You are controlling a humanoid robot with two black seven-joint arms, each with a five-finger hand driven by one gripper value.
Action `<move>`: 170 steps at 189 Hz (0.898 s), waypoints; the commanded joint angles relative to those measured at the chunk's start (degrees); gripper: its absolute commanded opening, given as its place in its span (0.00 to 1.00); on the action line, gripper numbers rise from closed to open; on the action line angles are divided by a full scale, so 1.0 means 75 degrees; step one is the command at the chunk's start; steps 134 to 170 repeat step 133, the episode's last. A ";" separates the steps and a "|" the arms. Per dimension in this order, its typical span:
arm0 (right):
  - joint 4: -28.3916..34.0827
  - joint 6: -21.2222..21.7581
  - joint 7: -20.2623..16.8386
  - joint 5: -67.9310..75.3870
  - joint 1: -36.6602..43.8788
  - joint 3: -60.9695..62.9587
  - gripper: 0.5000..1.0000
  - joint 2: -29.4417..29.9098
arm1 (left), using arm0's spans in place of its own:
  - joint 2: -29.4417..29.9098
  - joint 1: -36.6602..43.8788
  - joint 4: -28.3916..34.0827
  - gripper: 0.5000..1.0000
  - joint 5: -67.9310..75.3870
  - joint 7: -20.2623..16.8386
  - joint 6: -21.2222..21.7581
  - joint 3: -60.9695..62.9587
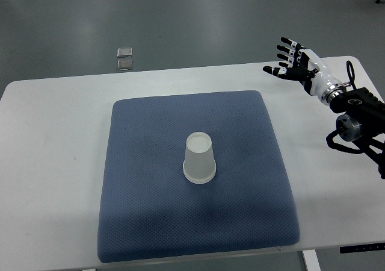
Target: Stack paper cups
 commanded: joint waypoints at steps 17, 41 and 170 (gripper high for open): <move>-0.0008 -0.0029 -0.0064 0.0186 -0.0104 0.0021 0.83 0.0232 | 0.0000 0.0000 -0.0001 1.00 0.0000 0.0000 0.0000 0.0000; -0.0008 -0.0017 -0.0240 0.1053 -0.0128 0.0009 0.83 0.0291 | 0.0000 0.0000 -0.0001 1.00 0.0000 -0.0011 0.0000 0.0000; -0.0031 0.0018 -0.0252 0.1592 -0.0233 0.0009 0.83 0.0385 | 0.0000 0.0000 -0.0001 1.00 0.0000 0.0000 0.0000 0.0000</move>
